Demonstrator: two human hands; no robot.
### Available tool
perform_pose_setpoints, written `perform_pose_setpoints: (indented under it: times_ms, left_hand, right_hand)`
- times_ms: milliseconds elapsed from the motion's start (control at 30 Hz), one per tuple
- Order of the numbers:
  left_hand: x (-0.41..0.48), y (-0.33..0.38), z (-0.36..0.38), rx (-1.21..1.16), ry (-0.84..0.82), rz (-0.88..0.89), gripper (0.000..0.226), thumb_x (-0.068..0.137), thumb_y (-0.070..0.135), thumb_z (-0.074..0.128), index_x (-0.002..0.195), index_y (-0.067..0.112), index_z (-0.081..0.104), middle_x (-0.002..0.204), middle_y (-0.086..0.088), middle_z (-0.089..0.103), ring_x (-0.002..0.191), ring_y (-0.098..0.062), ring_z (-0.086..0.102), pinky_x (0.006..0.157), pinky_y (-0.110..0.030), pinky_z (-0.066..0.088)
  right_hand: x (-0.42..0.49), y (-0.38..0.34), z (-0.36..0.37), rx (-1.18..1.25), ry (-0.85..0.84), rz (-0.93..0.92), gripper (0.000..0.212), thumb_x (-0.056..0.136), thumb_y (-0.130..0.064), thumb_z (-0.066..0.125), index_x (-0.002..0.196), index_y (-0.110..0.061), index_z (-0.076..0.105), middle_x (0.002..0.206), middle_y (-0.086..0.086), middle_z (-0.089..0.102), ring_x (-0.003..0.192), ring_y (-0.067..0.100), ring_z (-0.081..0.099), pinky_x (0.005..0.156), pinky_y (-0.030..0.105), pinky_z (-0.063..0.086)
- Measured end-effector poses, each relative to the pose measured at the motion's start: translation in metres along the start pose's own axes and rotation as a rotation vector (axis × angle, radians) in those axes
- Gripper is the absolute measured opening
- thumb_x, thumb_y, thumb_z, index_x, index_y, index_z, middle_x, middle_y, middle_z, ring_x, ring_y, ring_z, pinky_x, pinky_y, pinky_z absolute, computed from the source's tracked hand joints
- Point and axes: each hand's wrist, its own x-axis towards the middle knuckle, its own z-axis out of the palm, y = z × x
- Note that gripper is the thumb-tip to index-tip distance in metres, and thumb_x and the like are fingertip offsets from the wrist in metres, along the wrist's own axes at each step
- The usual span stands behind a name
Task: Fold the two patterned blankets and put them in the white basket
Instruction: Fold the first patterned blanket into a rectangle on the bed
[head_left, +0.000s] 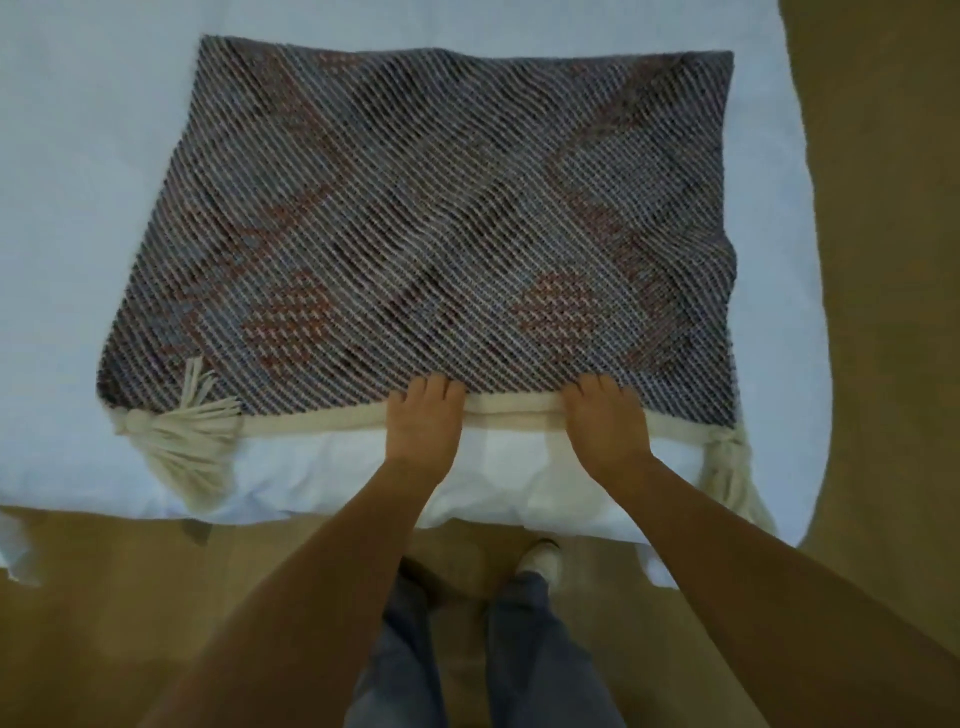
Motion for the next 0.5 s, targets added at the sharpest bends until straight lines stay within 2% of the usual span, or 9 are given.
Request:
perform_pose_setpoints:
  times_ms: [133,200,300,333,367,433,500]
  left_hand:
    - [-0.005,0.006,-0.005,-0.059,0.036,-0.062,0.023,0.091,0.016,0.042,0.111,0.014,0.053,0.111,-0.005,0.056,0.103,-0.026,0.050,0.085,-0.036,0.034]
    - [-0.015,0.009,-0.010,-0.145,0.070,-0.029,0.018,0.086,0.013,0.049,0.101,0.010,0.059,0.101,-0.009,0.061,0.094,-0.028,0.054,0.080,-0.037,0.036]
    - [-0.031,0.013,-0.011,-0.146,0.091,0.075,0.011,0.070,0.007,0.067,0.080,0.008,0.064,0.078,-0.009,0.062,0.074,-0.028,0.060,0.071,-0.037,0.044]
    - [-0.034,0.015,-0.009,-0.108,0.099,0.087,0.014,0.064,0.007,0.072,0.076,0.009,0.064,0.074,-0.008,0.062,0.069,-0.027,0.060,0.068,-0.037,0.047]
    - [-0.035,0.016,-0.006,-0.076,0.084,0.075,0.017,0.064,0.009,0.073,0.079,0.010,0.065,0.078,-0.007,0.063,0.072,-0.026,0.061,0.070,-0.037,0.048]
    - [-0.034,0.024,0.000,-0.041,-0.045,0.024,0.026,0.076,0.017,0.061,0.102,0.014,0.060,0.103,-0.004,0.059,0.096,-0.025,0.056,0.087,-0.038,0.042]
    - [-0.031,0.030,0.005,-0.047,-0.126,-0.015,0.034,0.082,0.021,0.049,0.115,0.016,0.051,0.117,-0.004,0.051,0.109,-0.024,0.047,0.096,-0.036,0.034]
  right_hand:
    - [0.002,0.017,0.001,0.083,0.024,-0.122,0.015,0.061,0.005,0.072,0.072,0.000,0.063,0.071,0.017,0.063,0.067,0.032,0.061,0.057,0.037,0.050]
    - [-0.006,0.025,-0.002,0.149,0.070,-0.180,0.010,0.062,-0.004,0.069,0.061,-0.001,0.060,0.060,0.016,0.061,0.055,0.029,0.059,0.048,0.031,0.047]
    - [-0.020,0.040,-0.001,0.248,0.134,-0.206,0.020,0.062,-0.016,0.049,0.047,-0.003,0.054,0.046,0.011,0.055,0.041,0.025,0.054,0.038,0.023,0.042]
    - [-0.023,0.043,0.003,0.283,0.098,-0.196,0.019,0.064,-0.015,0.049,0.053,-0.001,0.057,0.053,0.014,0.058,0.048,0.028,0.057,0.042,0.027,0.045]
    - [-0.025,0.046,0.009,0.274,0.016,-0.169,0.017,0.070,-0.013,0.051,0.067,0.000,0.062,0.068,0.016,0.062,0.064,0.030,0.061,0.052,0.032,0.049]
    - [-0.026,0.049,0.022,0.207,-0.196,-0.133,0.023,0.083,-0.016,0.050,0.100,-0.004,0.059,0.103,0.014,0.059,0.099,0.030,0.054,0.077,0.035,0.046]
    - [-0.028,0.050,0.031,0.288,-0.269,-0.083,0.028,0.086,-0.017,0.048,0.111,-0.006,0.054,0.116,0.012,0.053,0.109,0.029,0.047,0.084,0.035,0.041]
